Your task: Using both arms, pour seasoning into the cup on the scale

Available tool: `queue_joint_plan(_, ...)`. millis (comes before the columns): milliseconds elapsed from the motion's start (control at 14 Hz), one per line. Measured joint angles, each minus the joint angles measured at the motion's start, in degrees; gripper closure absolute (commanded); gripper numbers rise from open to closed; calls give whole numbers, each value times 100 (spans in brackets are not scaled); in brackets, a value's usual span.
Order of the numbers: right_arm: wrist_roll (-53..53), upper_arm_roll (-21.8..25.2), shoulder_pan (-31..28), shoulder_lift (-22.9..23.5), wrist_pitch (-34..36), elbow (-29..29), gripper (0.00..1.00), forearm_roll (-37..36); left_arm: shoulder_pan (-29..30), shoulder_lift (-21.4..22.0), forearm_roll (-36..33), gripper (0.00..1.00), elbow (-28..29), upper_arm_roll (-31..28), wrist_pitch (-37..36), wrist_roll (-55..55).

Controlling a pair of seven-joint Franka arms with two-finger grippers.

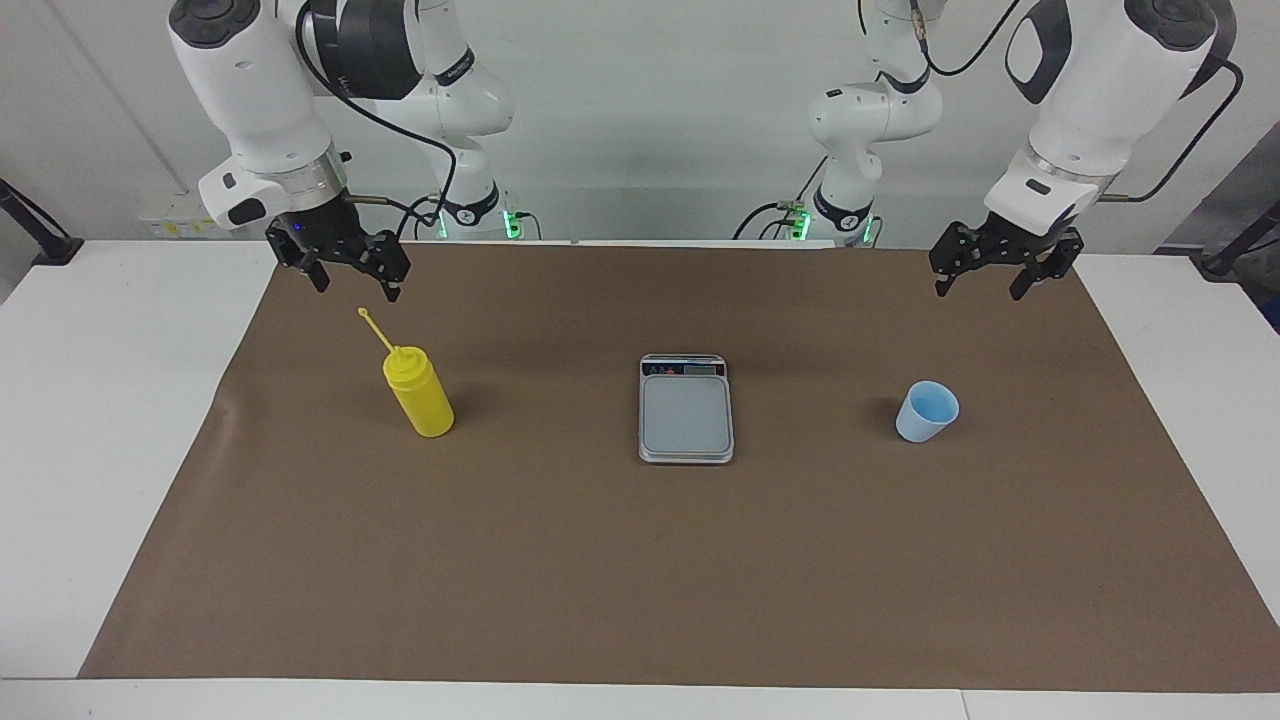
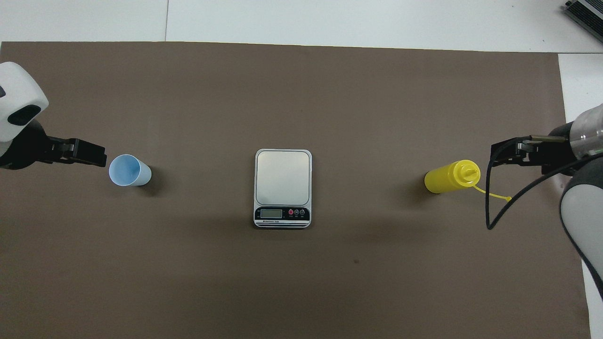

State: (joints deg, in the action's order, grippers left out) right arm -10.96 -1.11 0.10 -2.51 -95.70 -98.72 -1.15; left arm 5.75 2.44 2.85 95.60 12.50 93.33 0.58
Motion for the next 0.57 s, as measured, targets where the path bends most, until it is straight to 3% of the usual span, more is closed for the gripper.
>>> queue_joint_plan(571,0,0,0,0,0,0,0,0,0,4,18,0,-1,6,-36,0)
